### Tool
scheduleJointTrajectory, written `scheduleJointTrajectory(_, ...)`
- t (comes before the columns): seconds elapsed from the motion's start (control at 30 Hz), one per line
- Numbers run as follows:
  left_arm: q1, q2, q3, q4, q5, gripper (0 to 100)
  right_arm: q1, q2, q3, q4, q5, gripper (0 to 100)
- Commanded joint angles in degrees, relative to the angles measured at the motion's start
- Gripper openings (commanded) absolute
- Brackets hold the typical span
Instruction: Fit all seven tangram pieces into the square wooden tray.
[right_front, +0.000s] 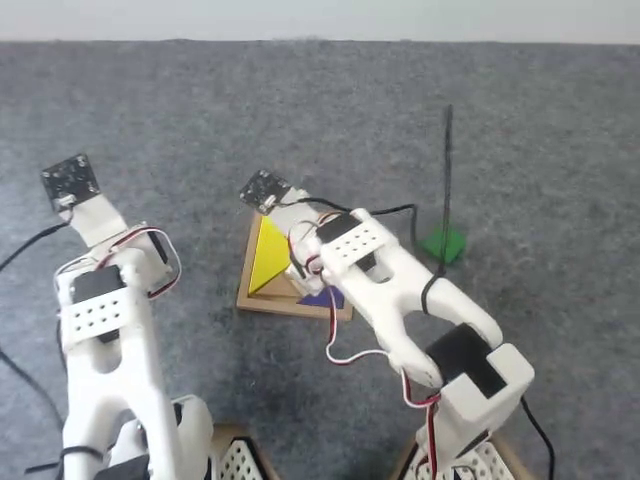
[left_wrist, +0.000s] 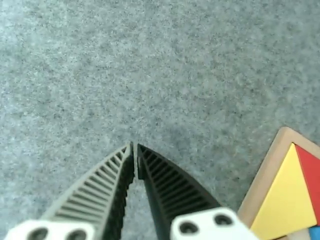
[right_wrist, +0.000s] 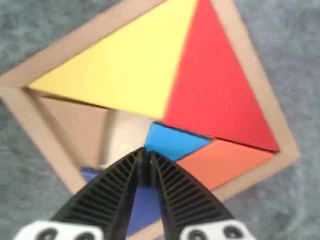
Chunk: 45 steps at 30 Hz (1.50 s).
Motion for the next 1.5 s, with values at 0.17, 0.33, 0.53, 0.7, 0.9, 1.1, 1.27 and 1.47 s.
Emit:
scheduleJointTrajectory(0.17, -0.26, -2.02, -0.22, -1.23, -0.70, 1, 2.15, -2.77, -6.95, 7.52, 0.62, 0.7)
scheduleJointTrajectory(0.33, -0.26, -2.02, -0.22, -1.23, -0.70, 1, -1.27, -7.43, -6.42, 8.31, 0.18, 0.7)
scheduleJointTrajectory(0.53, -0.26, -2.02, -0.22, -1.23, -0.70, 1, -6.20, -2.59, -5.98, 5.32, -3.96, 0.7)
scheduleJointTrajectory(0.7, -0.35, -2.02, -0.22, -1.23, -0.70, 1, -6.29, 3.30, -7.12, 4.18, -3.96, 0.7)
scheduleJointTrajectory(0.9, -0.35, -2.02, -0.22, -1.23, -0.70, 1, -7.96, 4.09, -7.91, 4.26, -3.96, 0.7)
scheduleJointTrajectory(1.1, -0.35, -2.02, -0.22, -1.23, -0.70, 1, -11.12, 4.00, -7.91, 4.26, -3.87, 0.7)
scheduleJointTrajectory(1.27, -0.35, -2.02, -0.22, -1.23, -0.70, 1, -9.01, 1.98, -8.09, 5.23, -3.69, 0.7)
scheduleJointTrajectory(1.47, -0.35, -2.02, -0.22, -1.23, -0.70, 1, -1.27, -15.34, -7.82, 15.34, -0.35, 0.7)
